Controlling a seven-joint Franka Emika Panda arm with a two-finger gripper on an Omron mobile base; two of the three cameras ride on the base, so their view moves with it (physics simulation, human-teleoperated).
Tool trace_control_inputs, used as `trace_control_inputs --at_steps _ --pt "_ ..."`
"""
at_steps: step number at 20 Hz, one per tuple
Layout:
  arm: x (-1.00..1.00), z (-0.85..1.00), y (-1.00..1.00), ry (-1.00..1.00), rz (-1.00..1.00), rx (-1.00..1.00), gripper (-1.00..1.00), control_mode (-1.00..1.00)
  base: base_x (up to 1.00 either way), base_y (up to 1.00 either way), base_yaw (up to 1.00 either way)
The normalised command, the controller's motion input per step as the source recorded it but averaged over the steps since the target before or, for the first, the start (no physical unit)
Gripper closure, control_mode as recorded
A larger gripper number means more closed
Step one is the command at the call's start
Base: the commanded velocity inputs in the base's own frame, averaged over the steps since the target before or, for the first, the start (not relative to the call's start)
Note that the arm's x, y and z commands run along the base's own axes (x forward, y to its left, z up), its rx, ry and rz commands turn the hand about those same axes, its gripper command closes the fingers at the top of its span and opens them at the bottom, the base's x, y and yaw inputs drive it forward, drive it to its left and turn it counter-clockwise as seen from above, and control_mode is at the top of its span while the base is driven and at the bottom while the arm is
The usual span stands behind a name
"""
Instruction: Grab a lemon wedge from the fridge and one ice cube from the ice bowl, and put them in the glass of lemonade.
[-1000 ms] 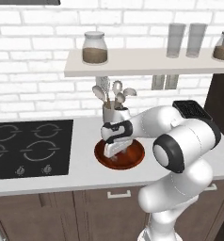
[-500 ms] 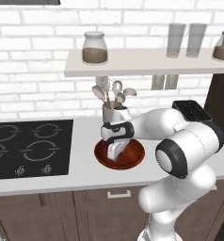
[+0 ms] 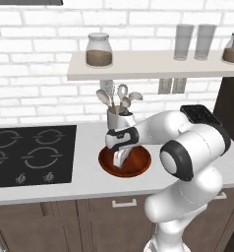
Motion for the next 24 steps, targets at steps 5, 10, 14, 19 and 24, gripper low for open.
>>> trace_control_inputs --at_steps 5,10,14,19,24 --pt "0.02 0.0 0.0 -0.06 0.0 0.0 -1.0 -1.0 0.0 0.0 0.0" --pt "-0.21 0.0 0.0 -0.02 0.0 0.0 -1.0 -1.0 0.0 0.0 0.0" --pt "-0.12 -0.03 0.0 0.0 0.0 0.0 -1.0 -1.0 0.0 0.0 0.0" --pt "0.01 -0.03 0.0 -0.03 0.0 0.0 -1.0 -1.0 0.0 0.0 0.0" --pt "0.14 0.0 0.0 0.0 -0.01 0.01 -1.0 -1.0 0.0 0.0 0.0"
